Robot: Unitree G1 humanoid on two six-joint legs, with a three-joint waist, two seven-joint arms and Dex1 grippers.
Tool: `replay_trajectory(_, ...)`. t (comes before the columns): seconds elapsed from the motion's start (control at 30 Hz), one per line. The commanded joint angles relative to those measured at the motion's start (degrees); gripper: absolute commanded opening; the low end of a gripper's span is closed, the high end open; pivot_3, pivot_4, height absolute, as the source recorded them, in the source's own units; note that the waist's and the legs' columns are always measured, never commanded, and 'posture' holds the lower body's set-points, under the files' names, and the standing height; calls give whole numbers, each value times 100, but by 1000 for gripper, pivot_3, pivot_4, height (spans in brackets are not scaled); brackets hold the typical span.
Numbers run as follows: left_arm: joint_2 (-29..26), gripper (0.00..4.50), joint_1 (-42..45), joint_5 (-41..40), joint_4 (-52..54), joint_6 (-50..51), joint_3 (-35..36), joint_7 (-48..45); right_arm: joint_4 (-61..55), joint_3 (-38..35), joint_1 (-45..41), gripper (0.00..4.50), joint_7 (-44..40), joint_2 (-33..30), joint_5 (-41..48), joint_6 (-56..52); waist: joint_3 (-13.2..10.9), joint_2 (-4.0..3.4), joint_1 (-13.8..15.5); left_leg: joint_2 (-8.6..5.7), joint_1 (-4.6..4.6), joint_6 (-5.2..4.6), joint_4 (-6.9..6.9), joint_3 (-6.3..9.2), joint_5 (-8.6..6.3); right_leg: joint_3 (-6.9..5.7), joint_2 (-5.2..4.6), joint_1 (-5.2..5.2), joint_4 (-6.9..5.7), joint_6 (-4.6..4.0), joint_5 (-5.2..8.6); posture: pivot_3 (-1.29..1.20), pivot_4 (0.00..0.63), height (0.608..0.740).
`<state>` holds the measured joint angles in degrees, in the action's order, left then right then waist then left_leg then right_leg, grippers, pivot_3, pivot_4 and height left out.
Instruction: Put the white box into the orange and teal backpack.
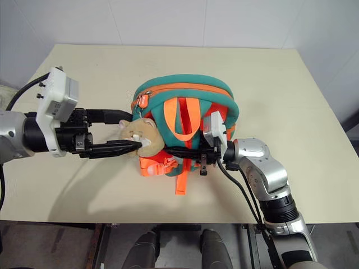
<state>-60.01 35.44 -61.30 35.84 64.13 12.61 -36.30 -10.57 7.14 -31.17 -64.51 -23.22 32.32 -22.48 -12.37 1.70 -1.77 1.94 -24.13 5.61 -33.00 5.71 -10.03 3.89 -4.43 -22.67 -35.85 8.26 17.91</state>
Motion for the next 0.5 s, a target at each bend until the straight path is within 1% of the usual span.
replay_trajectory(0.03, -203, 3602, -87, 92, 273, 170, -184, 130, -70, -13, -164, 0, -43, 62, 38, 159, 0, 0, 1, 0, 0, 0, 0, 0, 0, 0, 0, 0, 0, 0, 0, 0, 150, 740)
replay_trajectory(0.07, -224, 3602, -90, 97, 285, 188, -168, 183, -68, -15, -163, 0, -49, 66, 31, 161, 0, 0, 0, 0, 0, 0, 0, 0, 0, 0, 0, 0, 0, -1, 1, 0, 150, 740)
replay_trajectory(0.13, 94, 3602, -100, -94, 274, 22, 205, 552, -74, -21, -154, 0, -56, 70, 30, 161, 0, 0, 6, 0, 1, 0, 0, 0, 0, 1, 0, 0, 1, -2, 1, 0, 150, 740)
replay_trajectory(0.2, 707, 3602, -163, -137, 306, -489, 657, 1002, -73, -25, -149, 0, -57, 74, 30, 160, 0, -3, 13, 0, 1, 0, -2, 0, 0, 1, 0, 1, -1, -2, 1, 0, 150, 740)
replay_trajectory(0.3, 1247, 3602, -687, -479, 373, -666, 1324, 1511, -50, -12, -127, 0, -84, 79, 34, 156, 2, 9, 3, -1, 0, 0, -8, 2, 0, 0, -2, 5, -3, 1, -1, 0, 150, 740)
replay_trajectory(0.37, 1428, 3602, -1090, -628, 420, -779, 1565, 1636, -34, 0, -127, 0, -106, 84, 36, 150, 2, 6, -19, -1, 5, -1, -6, -4, 0, 10, -2, 5, -1, 6, -4, 0, 150, 740)
replay_trajectory(0.5, 1495, 3602, -1939, -1176, 488, -810, 1850, 1734, 19, 2, -164, 0, -153, 92, 29, 162, 2, 7, 2, -1, 5, -1, -3, -2, -1, 10, -1, 1, -9, 4, -3, 0, 150, 740)
